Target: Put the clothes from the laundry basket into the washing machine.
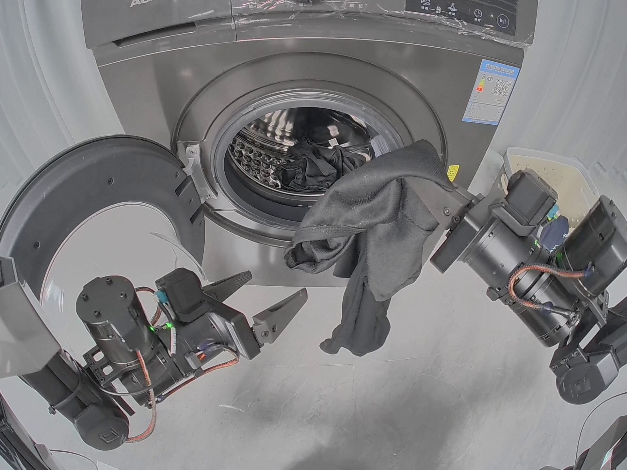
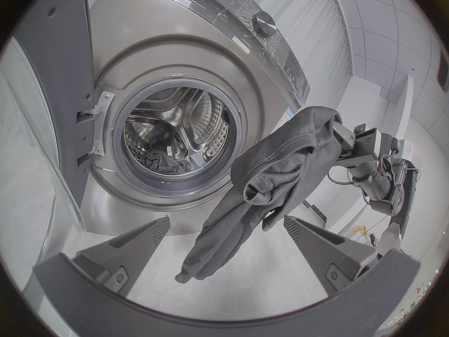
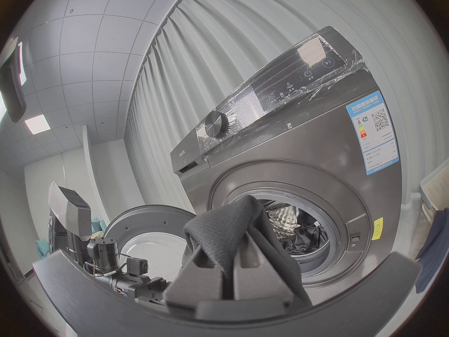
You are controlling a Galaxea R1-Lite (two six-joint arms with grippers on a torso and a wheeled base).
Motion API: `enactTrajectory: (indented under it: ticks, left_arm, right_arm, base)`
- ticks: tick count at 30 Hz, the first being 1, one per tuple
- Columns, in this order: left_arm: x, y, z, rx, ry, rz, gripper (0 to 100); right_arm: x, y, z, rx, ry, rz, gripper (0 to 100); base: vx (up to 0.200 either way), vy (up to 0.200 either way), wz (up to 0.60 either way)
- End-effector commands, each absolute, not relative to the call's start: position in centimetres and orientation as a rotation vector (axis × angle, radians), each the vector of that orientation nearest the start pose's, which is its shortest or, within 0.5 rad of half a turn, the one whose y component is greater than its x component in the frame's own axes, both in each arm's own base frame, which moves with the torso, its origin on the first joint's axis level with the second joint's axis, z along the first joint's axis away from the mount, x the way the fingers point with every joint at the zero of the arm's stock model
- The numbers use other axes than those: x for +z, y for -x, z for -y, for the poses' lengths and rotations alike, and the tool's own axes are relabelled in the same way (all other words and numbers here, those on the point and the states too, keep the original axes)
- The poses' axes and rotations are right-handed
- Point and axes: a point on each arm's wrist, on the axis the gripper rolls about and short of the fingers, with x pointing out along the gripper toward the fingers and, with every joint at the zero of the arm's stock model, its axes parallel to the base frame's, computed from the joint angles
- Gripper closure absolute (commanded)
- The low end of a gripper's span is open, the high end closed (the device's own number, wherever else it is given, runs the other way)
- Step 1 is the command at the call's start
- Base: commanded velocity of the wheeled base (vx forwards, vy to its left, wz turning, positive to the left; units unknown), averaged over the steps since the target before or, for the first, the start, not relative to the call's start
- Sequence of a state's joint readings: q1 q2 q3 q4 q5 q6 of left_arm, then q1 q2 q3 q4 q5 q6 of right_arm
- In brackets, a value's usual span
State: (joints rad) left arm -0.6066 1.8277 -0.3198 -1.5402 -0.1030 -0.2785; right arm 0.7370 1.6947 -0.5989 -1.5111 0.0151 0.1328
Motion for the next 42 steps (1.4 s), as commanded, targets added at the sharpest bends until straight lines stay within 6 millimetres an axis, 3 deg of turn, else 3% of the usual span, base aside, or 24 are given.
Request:
enactTrajectory:
  ticks: [1,13,36,37,42]
  left_arm:
    - [11.5,-22.4,15.8,-0.705,0.269,-0.094,0]
    - [13.9,-24.3,16.8,-0.704,0.306,0.035,0]
    - [12.2,-28.8,19.7,-0.655,0.290,0.069,0]
    - [12.4,-29.0,19.8,-0.644,0.293,0.081,100]
    - [13.3,-29.1,19.9,-0.642,0.307,0.117,100]
  right_arm:
    - [21.7,-20.6,-18.7,0.767,-0.273,0.341,100]
    - [21.6,-20.6,-18.6,0.765,-0.269,0.336,100]
    - [21.7,-20.3,-18.9,0.781,-0.275,0.340,100]
    - [21.7,-20.3,-18.9,0.781,-0.274,0.340,100]
    - [21.6,-20.3,-18.9,0.780,-0.273,0.337,100]
  base:
    - [0.000,0.000,0.00]
    - [0.000,0.000,0.00]
    - [0.000,0.000,0.00]
    - [0.000,0.000,0.00]
    - [0.000,0.000,0.00]
